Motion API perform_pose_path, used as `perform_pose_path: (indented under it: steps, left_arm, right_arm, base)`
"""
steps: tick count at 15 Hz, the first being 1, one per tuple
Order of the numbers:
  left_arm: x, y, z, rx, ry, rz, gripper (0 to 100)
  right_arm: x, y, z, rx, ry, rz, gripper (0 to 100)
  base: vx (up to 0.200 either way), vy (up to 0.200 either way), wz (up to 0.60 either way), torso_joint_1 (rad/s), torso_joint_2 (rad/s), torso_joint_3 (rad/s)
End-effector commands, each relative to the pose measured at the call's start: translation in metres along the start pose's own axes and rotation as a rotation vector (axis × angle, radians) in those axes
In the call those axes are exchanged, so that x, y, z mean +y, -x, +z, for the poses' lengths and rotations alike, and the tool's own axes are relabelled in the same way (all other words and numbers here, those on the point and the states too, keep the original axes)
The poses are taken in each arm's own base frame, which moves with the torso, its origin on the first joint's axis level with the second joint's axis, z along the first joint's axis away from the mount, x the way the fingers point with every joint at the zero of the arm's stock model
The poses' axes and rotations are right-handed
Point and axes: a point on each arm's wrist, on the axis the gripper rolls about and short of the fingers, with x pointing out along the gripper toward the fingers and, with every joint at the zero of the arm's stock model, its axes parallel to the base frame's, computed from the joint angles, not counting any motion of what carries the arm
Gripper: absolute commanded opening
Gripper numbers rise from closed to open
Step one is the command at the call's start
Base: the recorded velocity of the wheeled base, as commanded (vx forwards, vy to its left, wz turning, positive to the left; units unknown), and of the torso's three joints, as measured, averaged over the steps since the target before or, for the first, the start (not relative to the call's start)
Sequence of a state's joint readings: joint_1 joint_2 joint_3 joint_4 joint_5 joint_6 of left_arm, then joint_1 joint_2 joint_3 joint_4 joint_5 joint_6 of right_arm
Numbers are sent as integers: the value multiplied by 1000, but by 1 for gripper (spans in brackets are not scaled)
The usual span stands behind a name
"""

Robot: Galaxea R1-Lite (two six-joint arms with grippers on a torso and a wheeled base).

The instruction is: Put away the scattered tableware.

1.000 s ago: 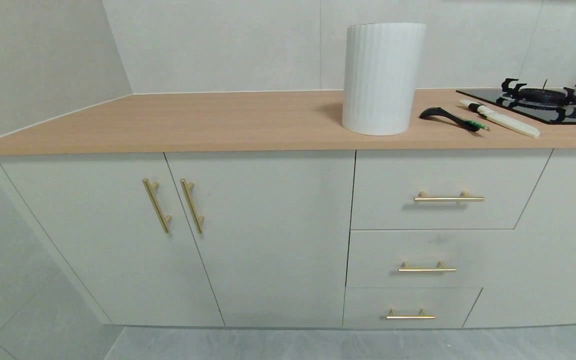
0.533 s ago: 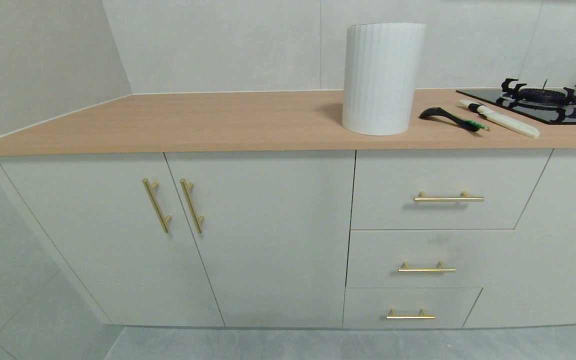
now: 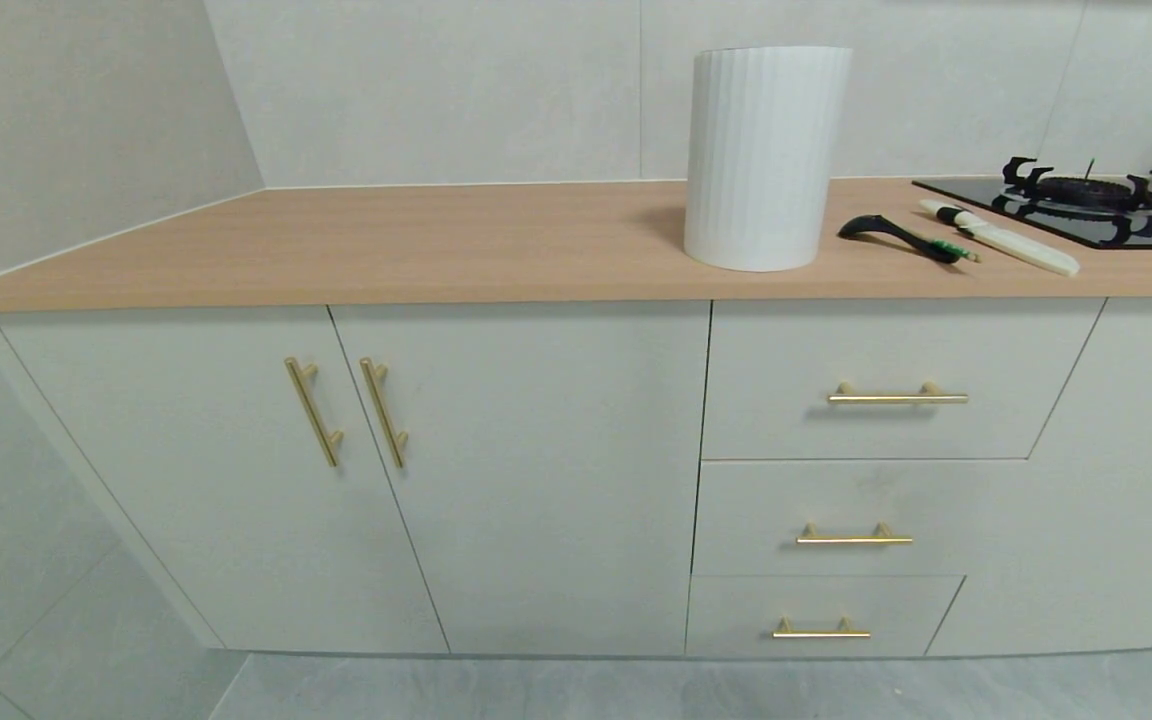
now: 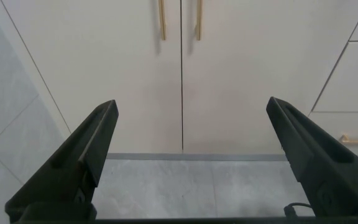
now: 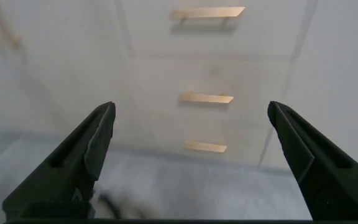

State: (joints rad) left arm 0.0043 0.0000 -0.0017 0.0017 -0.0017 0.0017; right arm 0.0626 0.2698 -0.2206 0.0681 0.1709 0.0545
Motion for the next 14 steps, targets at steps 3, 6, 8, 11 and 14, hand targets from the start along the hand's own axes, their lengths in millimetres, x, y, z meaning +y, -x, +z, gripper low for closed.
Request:
perform_pose_path:
  steps: [3, 6, 8, 11, 14]
  left_arm:
    - [0, 0, 0, 2, 0, 1, 100]
    - [0, 0, 0, 0, 0, 1, 100]
    - [0, 0, 0, 2, 0, 2, 100]
    - [0, 0, 0, 0, 0, 1, 100]
    - [0, 0, 0, 2, 0, 2, 100]
  right_arm:
    - [-8, -93, 30, 483, -53, 70, 100]
    - [-14, -158, 33, 637, -65, 66, 100]
    - [-18, -189, 28, 632, -62, 56, 100]
    - [-26, -239, 10, 621, -57, 35, 100]
    - [-31, -269, -5, 575, -48, 30, 100]
  base:
    - [0, 0, 0, 0, 0, 0]
    - [0, 0, 0, 0, 0, 0]
    - [0, 0, 0, 0, 0, 0]
    - [0, 0, 0, 0, 0, 0]
    - [0, 0, 0, 0, 0, 0]
